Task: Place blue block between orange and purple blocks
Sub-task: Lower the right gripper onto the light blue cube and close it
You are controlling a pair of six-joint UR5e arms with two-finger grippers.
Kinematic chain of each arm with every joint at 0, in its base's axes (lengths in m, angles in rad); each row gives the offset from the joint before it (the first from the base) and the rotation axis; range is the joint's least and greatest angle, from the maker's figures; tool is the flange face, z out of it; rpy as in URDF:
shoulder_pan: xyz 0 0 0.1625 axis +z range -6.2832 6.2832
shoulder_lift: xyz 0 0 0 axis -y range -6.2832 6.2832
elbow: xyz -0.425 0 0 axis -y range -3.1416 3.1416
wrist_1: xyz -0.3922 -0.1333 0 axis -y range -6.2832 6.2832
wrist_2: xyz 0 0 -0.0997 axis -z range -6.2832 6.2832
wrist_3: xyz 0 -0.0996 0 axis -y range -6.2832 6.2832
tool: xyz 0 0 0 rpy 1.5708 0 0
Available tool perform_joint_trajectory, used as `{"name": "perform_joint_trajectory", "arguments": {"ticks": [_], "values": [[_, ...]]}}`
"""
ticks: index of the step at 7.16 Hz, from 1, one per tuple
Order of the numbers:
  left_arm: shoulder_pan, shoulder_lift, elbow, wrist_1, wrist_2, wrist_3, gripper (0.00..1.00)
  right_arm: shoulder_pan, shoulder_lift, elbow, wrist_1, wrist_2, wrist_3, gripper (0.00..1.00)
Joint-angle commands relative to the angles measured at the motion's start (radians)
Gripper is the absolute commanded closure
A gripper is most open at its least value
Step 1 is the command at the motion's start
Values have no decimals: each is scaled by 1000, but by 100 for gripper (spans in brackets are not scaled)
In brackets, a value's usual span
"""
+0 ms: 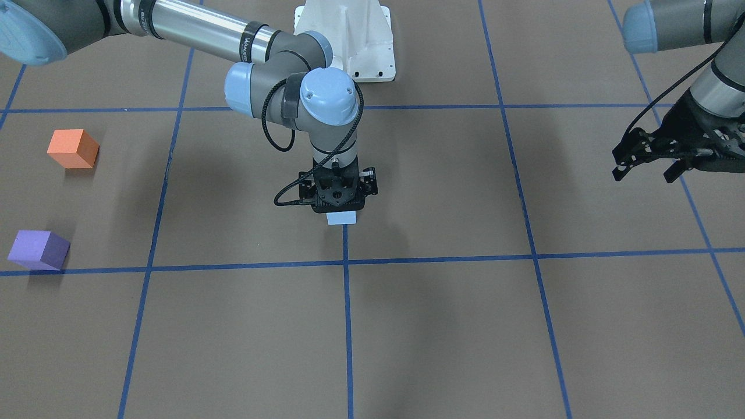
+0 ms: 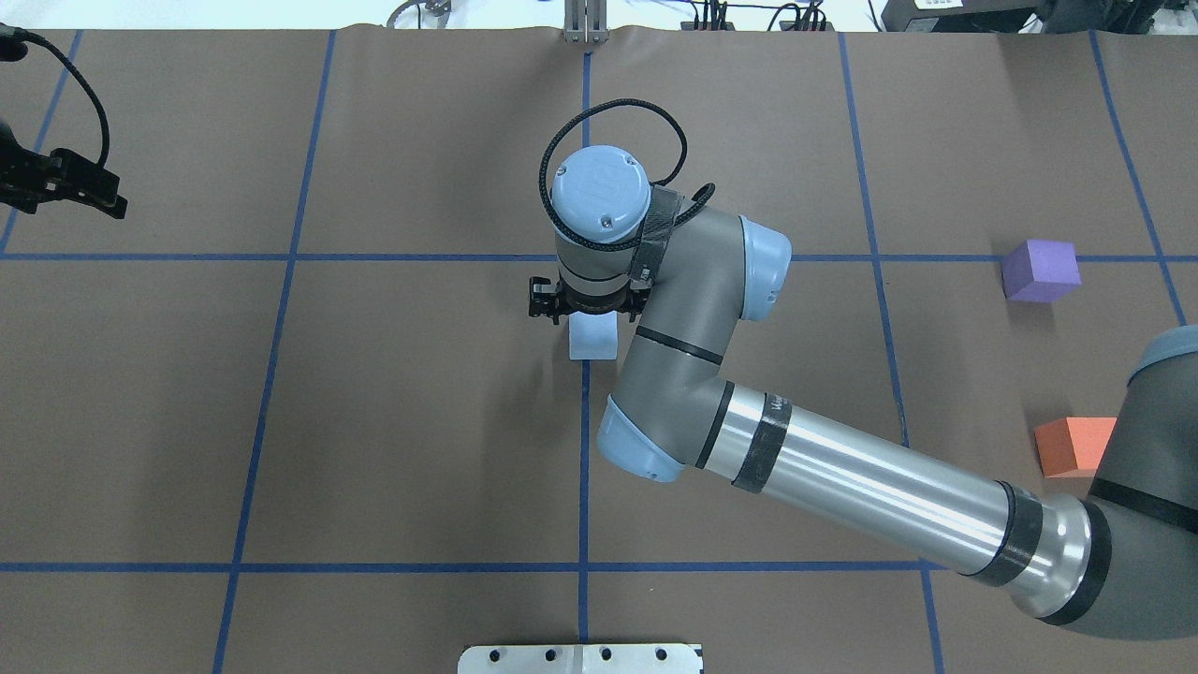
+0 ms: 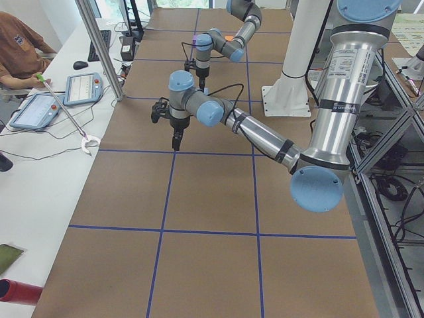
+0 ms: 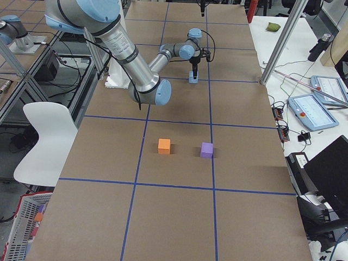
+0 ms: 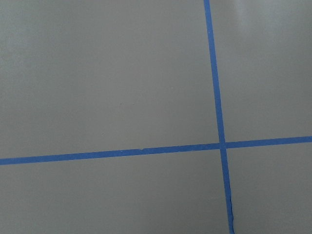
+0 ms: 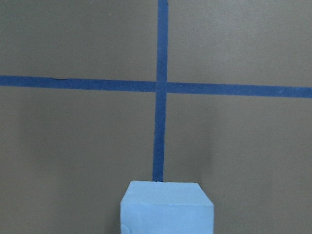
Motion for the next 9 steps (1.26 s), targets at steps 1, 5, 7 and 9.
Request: {"name": "perform_joint_trajectory", "arguments": {"ticks": [1,5,7,9], "values": [[2,2,3,-1,0,0,0,-2,6,-30,6,-3,1,1],[2,2,0,-1,0,0,0,-8,13,-27,15,9,4,100],[-1,10,-3,1,0,0,0,3,65,49,-111,20,7,100],[-14,73,-19,-33,14,2,0,55,-52,382,-255,29,1,100]]}}
